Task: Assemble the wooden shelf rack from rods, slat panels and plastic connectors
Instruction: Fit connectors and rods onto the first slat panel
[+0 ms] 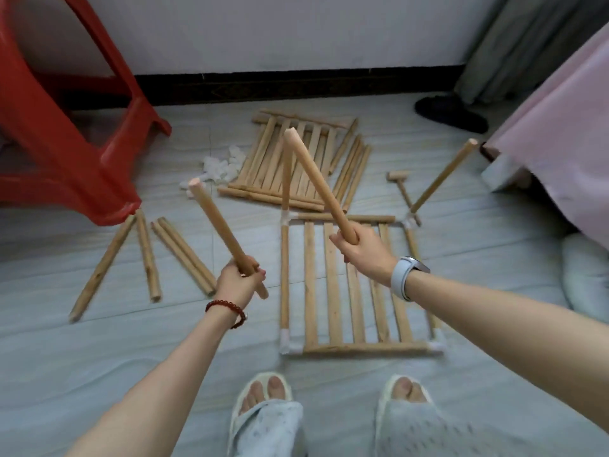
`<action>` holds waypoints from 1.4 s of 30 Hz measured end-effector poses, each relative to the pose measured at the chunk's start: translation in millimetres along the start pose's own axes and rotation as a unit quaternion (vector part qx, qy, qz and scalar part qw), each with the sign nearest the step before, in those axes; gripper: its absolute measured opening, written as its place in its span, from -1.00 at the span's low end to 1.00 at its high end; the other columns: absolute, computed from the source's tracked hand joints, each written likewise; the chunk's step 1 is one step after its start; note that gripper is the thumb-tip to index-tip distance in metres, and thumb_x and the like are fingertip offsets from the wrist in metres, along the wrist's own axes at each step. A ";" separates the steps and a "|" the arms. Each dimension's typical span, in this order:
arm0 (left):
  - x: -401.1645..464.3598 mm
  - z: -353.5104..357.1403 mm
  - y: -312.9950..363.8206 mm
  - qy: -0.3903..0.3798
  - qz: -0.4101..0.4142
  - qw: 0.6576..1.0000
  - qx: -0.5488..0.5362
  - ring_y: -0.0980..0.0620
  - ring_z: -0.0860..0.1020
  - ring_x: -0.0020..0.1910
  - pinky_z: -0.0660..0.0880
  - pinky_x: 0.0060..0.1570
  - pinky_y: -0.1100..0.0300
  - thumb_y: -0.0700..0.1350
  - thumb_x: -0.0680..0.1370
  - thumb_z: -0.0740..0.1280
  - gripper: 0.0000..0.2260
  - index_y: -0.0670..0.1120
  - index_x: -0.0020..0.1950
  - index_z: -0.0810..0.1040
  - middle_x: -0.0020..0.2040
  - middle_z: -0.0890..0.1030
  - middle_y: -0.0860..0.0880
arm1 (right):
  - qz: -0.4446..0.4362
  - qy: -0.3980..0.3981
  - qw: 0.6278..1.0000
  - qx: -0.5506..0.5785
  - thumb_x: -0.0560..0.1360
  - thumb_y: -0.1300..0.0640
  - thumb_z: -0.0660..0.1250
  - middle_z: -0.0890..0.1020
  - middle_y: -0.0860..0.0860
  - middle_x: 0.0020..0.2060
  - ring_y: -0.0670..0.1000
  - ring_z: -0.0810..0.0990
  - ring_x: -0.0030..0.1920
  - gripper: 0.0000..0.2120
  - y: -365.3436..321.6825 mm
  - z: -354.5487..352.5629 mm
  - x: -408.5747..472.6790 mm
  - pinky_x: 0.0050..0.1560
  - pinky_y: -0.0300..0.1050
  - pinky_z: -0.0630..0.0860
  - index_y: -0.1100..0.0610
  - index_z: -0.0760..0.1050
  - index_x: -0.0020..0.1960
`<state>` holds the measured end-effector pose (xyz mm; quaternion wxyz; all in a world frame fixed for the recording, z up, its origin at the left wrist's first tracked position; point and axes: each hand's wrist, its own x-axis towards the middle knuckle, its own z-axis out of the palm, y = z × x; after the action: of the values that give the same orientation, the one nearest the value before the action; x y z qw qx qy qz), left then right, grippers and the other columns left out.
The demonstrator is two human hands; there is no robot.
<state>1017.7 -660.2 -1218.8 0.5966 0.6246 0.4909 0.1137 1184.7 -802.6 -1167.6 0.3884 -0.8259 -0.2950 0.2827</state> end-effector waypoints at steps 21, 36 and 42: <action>-85.5 209.6 34.5 -0.185 0.176 0.935 0.245 0.00 0.56 -0.11 0.47 -0.06 0.17 -0.16 0.46 0.42 -0.89 -0.13 -0.06 0.55 -0.17 0.57 0.02 | 0.235 0.282 0.905 0.213 0.48 0.26 0.36 0.53 0.01 -0.26 0.12 0.61 -0.12 -0.81 200.5 -112.9 -151.4 0.07 0.16 0.56 0.05 0.40 -0.20; -86.3 220.4 -13.4 -0.181 0.129 0.945 0.239 0.08 0.53 -0.11 0.42 -0.06 0.26 -0.17 0.47 0.41 -0.88 -0.06 -0.07 0.50 -0.17 0.55 0.08 | 0.212 0.168 0.962 0.036 0.47 0.24 0.38 0.65 0.09 -0.04 -0.02 0.56 0.01 -0.85 222.7 -89.0 -152.9 -0.04 -0.43 0.30 0.24 0.59 0.03; -79.4 212.5 -20.4 -0.187 0.129 0.936 0.269 0.07 0.51 -0.08 0.41 -0.05 0.26 -0.16 0.47 0.42 -0.87 -0.09 -0.03 0.52 -0.10 0.55 0.04 | 0.230 0.188 0.955 0.022 0.49 0.20 0.35 0.65 0.13 -0.08 0.08 0.56 0.06 -0.87 228.9 -83.9 -149.8 0.04 -0.29 0.36 0.21 0.58 0.02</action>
<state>1123.5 -858.3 -1256.7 0.4675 0.8297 0.2981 -0.0649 1204.6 -1068.3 -1271.8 0.3794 -0.9010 -0.0127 0.2101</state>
